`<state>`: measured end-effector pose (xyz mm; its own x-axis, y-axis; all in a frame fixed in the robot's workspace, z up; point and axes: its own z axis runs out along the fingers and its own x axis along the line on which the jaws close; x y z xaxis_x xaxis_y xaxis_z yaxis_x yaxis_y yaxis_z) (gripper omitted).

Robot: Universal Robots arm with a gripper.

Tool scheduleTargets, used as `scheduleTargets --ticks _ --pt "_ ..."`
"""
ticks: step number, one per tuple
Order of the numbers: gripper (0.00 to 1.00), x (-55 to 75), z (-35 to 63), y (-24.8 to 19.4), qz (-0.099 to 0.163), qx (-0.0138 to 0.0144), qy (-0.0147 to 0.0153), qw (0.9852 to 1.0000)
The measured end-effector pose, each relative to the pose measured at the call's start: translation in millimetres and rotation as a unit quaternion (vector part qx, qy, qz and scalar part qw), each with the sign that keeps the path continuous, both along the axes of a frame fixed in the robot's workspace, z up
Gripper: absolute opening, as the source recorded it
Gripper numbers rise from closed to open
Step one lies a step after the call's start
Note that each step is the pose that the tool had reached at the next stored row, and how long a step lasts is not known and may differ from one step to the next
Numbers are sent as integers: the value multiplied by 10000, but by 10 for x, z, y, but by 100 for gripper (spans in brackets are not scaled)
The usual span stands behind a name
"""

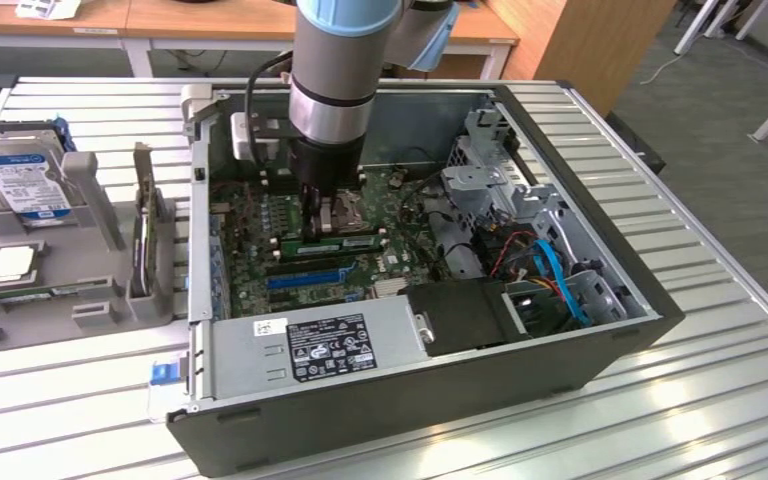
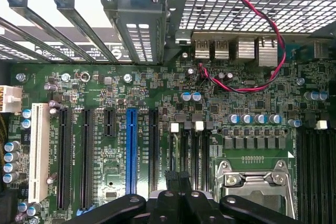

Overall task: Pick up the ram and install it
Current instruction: 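Press down the ram until it locks into place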

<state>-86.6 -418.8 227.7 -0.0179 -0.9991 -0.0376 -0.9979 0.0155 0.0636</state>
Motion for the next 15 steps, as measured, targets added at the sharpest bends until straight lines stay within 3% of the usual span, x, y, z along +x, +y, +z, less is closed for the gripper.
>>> scheduleTargets --ticks 15 --pt "10 0 -26 0 0 0 0 10000"
